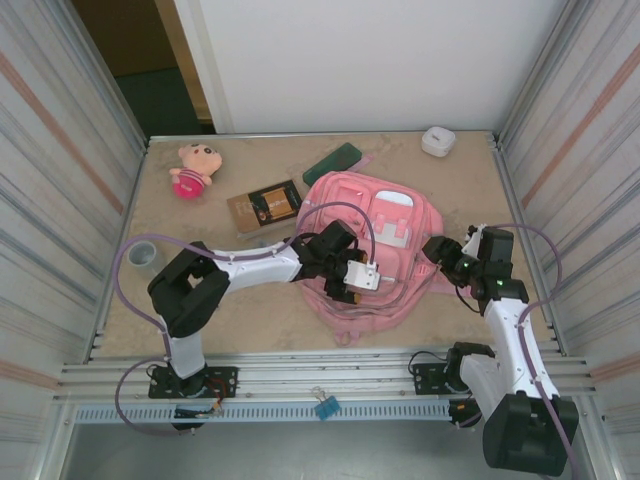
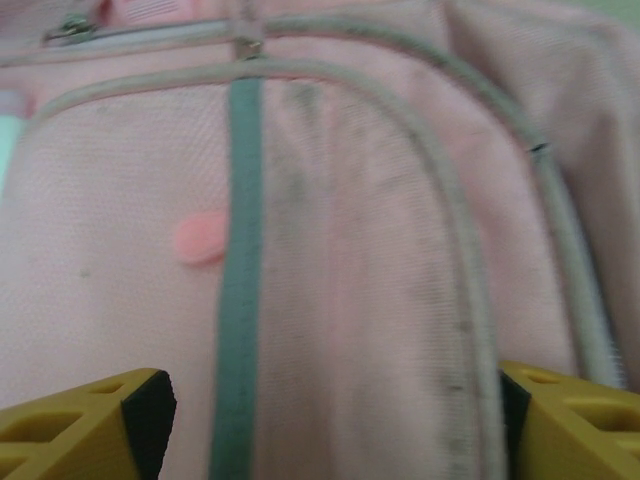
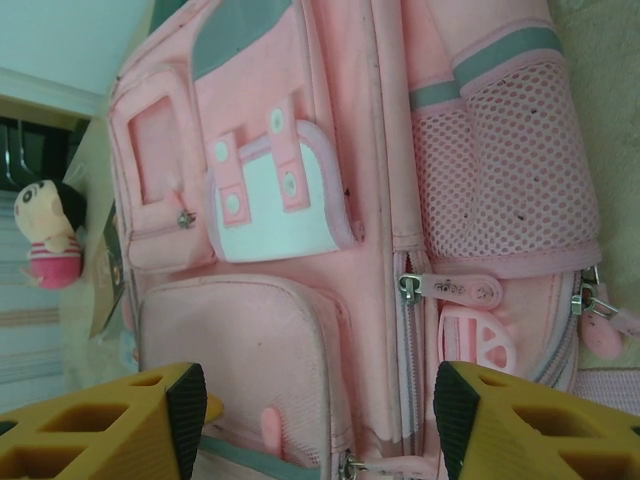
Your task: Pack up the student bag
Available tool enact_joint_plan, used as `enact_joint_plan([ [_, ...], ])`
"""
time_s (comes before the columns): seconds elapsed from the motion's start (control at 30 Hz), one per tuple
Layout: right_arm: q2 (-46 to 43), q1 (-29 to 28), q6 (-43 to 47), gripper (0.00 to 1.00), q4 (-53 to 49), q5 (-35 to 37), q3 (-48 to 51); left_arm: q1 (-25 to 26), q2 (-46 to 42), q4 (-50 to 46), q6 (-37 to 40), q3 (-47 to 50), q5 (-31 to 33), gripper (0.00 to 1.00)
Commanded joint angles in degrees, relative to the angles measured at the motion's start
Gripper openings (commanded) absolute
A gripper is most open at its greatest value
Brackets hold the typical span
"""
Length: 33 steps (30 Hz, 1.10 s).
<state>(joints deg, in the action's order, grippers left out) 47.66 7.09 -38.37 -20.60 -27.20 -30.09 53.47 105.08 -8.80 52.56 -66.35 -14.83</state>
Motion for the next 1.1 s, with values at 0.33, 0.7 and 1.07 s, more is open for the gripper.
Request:
enact_joint_plan([
  [0.33, -1.0, -1.24, 0.07, 0.63, 1.69, 0.83, 0.38, 3.51, 1.55, 12.45, 3.64, 5.49, 16.07, 0.74],
  [0.7, -2.63, -7.95, 6.55, 0.62, 7.14, 6.4, 0.86, -1.11, -11.39, 0.18, -0.22, 2.3, -1.81, 0.0],
  [1.07, -4.66, -11.08, 11.57, 0.59, 25.16, 4.03, 9.13, -17.58, -18.22, -20.09, 2.64, -10.19, -26.58, 0.0],
])
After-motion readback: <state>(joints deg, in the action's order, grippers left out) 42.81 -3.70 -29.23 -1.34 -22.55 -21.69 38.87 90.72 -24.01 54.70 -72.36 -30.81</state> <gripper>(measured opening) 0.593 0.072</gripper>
